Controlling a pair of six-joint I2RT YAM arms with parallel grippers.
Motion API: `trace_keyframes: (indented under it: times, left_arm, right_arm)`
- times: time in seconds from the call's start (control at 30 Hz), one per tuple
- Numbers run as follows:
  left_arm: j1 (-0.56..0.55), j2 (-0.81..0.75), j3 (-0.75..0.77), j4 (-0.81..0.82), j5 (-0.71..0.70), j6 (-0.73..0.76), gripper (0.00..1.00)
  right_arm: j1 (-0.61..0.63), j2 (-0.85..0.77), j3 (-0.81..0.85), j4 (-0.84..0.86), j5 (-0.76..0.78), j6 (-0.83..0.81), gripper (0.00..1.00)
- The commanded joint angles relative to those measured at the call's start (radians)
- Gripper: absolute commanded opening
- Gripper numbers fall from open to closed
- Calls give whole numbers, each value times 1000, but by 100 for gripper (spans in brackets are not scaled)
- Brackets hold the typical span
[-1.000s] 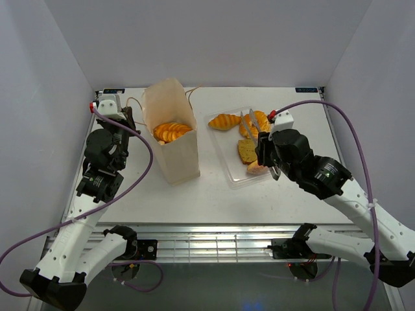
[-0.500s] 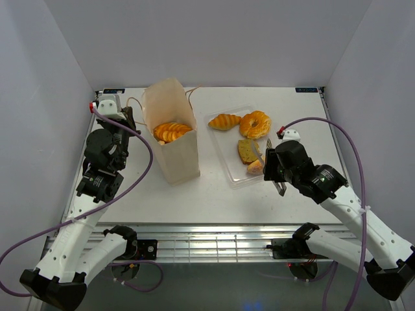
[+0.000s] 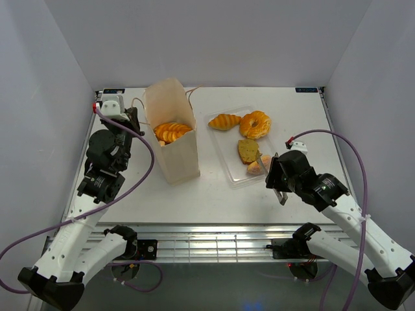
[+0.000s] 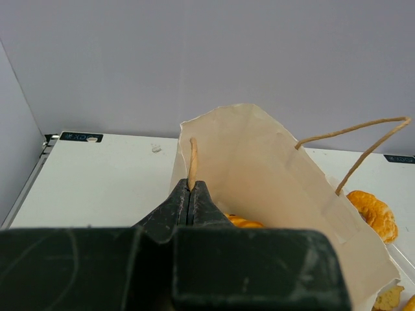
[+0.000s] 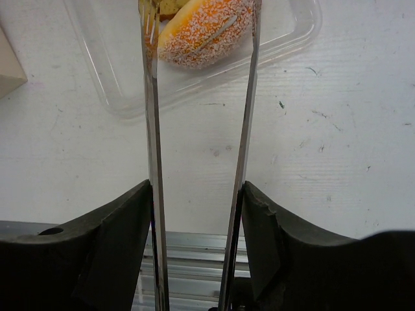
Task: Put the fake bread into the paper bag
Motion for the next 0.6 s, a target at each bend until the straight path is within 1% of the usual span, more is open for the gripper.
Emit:
trace_keyframes:
  times: [0.0,0.23,0.57]
  left_arm:
    - [-23,-13,-5,3,-4,4,0]
    - [-37,-7,-7,3,1,6,0]
    - [-44,-7,-7,1,-5,10,0]
  right_arm:
    - [-11,-22,-16,16,18,81,61]
    - [-19,-35,-48,25,27,133,61]
    - [-42,-9,-88,102,-8,141,64]
